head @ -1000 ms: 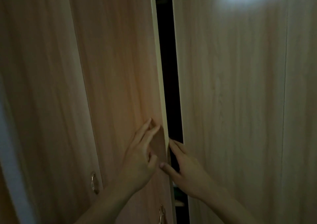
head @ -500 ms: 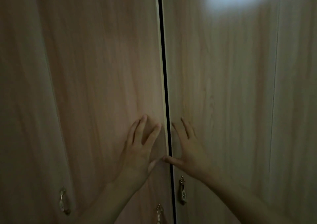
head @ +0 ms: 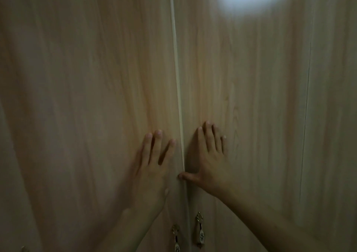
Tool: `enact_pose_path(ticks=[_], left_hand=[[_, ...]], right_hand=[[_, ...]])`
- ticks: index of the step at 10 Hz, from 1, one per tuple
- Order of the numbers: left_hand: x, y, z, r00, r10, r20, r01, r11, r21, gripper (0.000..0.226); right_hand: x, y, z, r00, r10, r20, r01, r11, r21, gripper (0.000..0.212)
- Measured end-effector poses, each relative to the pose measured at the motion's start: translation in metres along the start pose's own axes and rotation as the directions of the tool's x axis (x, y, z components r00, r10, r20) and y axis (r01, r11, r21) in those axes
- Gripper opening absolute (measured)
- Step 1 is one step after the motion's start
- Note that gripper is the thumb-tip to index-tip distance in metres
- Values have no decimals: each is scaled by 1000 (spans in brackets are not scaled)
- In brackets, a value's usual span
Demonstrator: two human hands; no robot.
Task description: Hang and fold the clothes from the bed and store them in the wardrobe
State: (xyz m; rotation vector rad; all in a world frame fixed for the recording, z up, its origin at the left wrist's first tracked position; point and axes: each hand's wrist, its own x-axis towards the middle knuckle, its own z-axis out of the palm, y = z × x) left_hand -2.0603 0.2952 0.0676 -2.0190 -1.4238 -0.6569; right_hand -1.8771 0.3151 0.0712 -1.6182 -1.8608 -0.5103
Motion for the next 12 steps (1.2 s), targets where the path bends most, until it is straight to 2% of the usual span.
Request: enact_pose_path(ticks=[2, 3, 6, 8, 9, 10, 11, 12], left_hand=[[21, -1, 27, 995, -25, -101, 22, 999, -33, 127], [23, -1, 33, 988, -26, -152, 21, 999, -33, 125], [20, 2, 27, 995, -55, -87, 54, 998, -10, 118], [17, -4, 10, 1000, 13, 7, -13, 997, 82, 119], [11, -7, -7, 998, 14, 59, -12, 1000, -19, 116], [1, -5, -17, 992, 9, 125, 10, 988, -151, 108], [-18, 2, -14, 971, 22, 238, 62, 939, -340, 100], [-38, 6, -14, 960, 37, 277, 91, 897, -433, 90]], right_hand=[[7, -3, 25, 994, 29, -103, -36, 998, -61, 150], [7, -2, 30, 990, 27, -137, -37, 997, -67, 149], [7, -1, 30, 986, 27, -166, -35, 999, -42, 150], [1, -4, 14, 995, 28, -98, -31, 999, -27, 146], [-4, -3, -6, 1000, 3, -24, -3, 999, -35, 129], [-9, 2, -31, 1000, 5, -3, -6, 999, -38, 97], [-19, 6, -48, 1000, 17, 10, -17, 999, -34, 76], [-33, 2, -53, 998, 55, 41, -53, 997, -59, 69]])
